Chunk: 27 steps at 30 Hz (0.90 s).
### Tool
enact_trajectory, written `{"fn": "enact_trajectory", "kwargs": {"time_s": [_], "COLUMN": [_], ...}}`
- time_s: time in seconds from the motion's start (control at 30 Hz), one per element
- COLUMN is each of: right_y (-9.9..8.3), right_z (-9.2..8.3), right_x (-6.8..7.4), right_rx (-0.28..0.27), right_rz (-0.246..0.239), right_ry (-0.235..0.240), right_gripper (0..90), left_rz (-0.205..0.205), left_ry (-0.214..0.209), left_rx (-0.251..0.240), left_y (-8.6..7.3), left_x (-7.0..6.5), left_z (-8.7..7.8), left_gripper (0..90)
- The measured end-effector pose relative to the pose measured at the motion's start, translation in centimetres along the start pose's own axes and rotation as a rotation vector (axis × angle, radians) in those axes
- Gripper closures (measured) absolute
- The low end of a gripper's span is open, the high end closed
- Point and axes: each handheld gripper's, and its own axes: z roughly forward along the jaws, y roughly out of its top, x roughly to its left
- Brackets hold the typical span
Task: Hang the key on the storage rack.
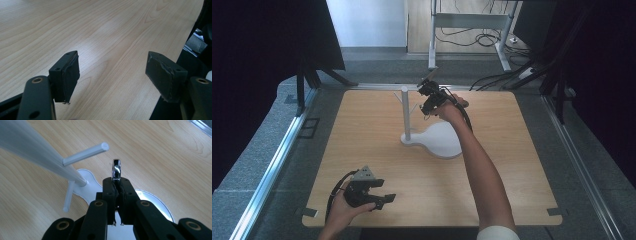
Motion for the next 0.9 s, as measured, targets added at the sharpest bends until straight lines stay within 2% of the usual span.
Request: {"fn": "enact_trajectory", "kwargs": {"time_s": [0.9], "right_y": [1.6], "right_z": [-0.6], "right_x": [0.7], "right_rx": [-0.037], "right_rz": [-0.022], "right_ry": [-0.017], "right_gripper": [84.5], "left_rz": [-0.009], "left_ry": [-0.007], "left_rx": [0.002], "left_y": [0.0], "left_x": [0.0], "left_z": [0.1], "left_gripper": [27.6]}}
